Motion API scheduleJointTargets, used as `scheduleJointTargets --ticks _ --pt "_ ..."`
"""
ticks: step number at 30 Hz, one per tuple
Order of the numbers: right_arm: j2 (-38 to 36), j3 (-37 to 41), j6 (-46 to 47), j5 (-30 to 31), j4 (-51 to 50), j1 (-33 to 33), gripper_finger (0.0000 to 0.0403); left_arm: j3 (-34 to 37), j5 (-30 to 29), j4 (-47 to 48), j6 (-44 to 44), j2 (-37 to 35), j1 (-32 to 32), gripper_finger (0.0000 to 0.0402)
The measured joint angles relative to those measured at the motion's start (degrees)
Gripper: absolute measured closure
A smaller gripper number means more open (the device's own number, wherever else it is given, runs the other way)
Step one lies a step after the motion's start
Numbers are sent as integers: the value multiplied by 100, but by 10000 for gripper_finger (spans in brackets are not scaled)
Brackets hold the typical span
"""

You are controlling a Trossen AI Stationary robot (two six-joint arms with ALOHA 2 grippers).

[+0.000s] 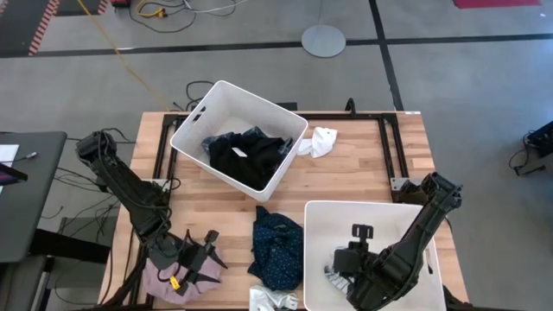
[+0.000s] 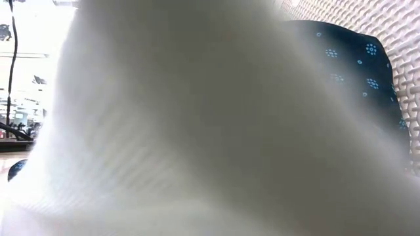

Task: Sort clothes
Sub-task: Put the white striped sock into the bottom white laundry bin, then put the pink shirt into the top white laundry bin

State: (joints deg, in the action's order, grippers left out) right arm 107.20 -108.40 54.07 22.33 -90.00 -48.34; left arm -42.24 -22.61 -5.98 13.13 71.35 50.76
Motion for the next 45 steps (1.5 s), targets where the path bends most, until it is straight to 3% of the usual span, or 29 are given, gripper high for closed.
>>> scheduleJointTargets --ticks 10,18,25,34,41,45 --pt "0 -2 113 9 32 0 187 0 0 2 -1 0 0 221" --pt "-11 -2 96 382 40 0 180 -2 39 -137 -36 0 -2 221" --pt "-76 -153 66 1040 12 0 180 -2 504 -1009 -418 80 -2 221" --pt "-76 -621 -277 1730 181 0 180 -2 789 -1977 -717 1178 -63 221" --pt "-76 -752 -953 1836 888 2 180 -23 1007 -3055 -636 2119 -59 221" --pt "-76 -754 -1308 1833 1244 65 180 -263 1040 -3109 -637 2540 -59 221"
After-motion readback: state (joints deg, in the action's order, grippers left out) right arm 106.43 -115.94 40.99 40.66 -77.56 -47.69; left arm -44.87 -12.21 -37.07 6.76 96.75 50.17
